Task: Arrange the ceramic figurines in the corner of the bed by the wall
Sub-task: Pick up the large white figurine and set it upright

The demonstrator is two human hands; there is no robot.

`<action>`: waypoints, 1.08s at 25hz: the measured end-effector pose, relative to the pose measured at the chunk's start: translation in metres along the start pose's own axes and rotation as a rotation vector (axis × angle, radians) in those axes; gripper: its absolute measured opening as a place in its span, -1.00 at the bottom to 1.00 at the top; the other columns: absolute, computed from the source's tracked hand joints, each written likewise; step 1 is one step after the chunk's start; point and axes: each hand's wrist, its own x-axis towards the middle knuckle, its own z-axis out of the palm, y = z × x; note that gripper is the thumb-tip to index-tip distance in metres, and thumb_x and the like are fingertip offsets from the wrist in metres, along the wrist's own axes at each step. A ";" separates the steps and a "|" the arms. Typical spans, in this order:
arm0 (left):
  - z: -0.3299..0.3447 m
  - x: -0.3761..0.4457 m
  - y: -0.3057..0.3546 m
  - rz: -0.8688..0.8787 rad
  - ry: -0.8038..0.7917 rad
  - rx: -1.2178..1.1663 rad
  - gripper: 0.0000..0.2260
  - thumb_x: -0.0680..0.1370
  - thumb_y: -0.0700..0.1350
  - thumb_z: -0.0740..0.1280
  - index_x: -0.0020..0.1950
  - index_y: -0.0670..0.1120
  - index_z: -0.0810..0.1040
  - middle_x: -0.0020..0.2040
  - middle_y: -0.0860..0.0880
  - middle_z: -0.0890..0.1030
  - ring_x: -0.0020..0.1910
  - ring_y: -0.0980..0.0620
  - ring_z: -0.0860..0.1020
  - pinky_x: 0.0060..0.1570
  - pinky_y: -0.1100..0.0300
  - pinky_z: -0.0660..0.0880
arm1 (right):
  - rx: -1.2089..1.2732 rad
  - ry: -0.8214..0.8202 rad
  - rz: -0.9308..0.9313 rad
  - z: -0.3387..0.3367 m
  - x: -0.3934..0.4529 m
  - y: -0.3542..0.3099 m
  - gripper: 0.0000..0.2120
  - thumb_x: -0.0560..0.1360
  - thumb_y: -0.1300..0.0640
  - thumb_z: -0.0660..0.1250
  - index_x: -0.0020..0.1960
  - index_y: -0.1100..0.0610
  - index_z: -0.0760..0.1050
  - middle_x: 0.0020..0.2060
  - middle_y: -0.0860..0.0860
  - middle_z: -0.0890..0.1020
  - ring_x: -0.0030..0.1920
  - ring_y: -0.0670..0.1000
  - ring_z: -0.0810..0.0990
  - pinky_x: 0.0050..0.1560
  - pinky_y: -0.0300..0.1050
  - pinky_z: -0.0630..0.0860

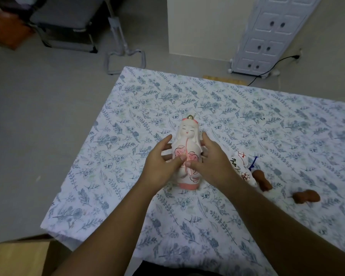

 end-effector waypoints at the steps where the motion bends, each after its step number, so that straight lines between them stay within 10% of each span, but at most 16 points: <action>1: -0.002 -0.005 0.000 0.029 0.008 0.005 -0.33 0.52 -0.18 0.52 0.56 0.08 0.33 0.27 0.11 0.51 0.11 0.18 0.62 -0.12 0.32 0.63 | -0.018 0.004 -0.021 0.002 -0.003 -0.002 -0.02 0.31 0.19 0.62 0.55 -0.13 0.15 0.27 -0.04 0.49 0.16 -0.03 0.62 -0.03 0.05 0.69; 13: -0.005 -0.033 -0.019 0.178 0.026 0.032 -0.35 0.46 -0.27 0.55 0.46 0.09 0.41 0.32 0.07 0.51 0.30 0.14 0.53 0.27 0.17 0.55 | 0.120 -0.051 -0.171 0.005 -0.031 -0.002 -0.15 0.29 0.42 0.58 0.32 -0.23 0.31 0.09 -0.29 0.55 0.05 -0.42 0.57 -0.15 -0.43 0.55; 27: 0.004 -0.042 -0.044 0.228 -0.015 0.227 -0.31 0.52 -0.12 0.49 0.56 0.16 0.26 0.45 0.06 0.42 0.46 0.06 0.41 0.42 -0.10 0.43 | 0.105 -0.076 -0.163 0.011 -0.045 0.016 -0.18 0.35 0.43 0.53 0.37 -0.22 0.34 0.21 -0.07 0.61 0.16 -0.12 0.65 0.02 -0.10 0.67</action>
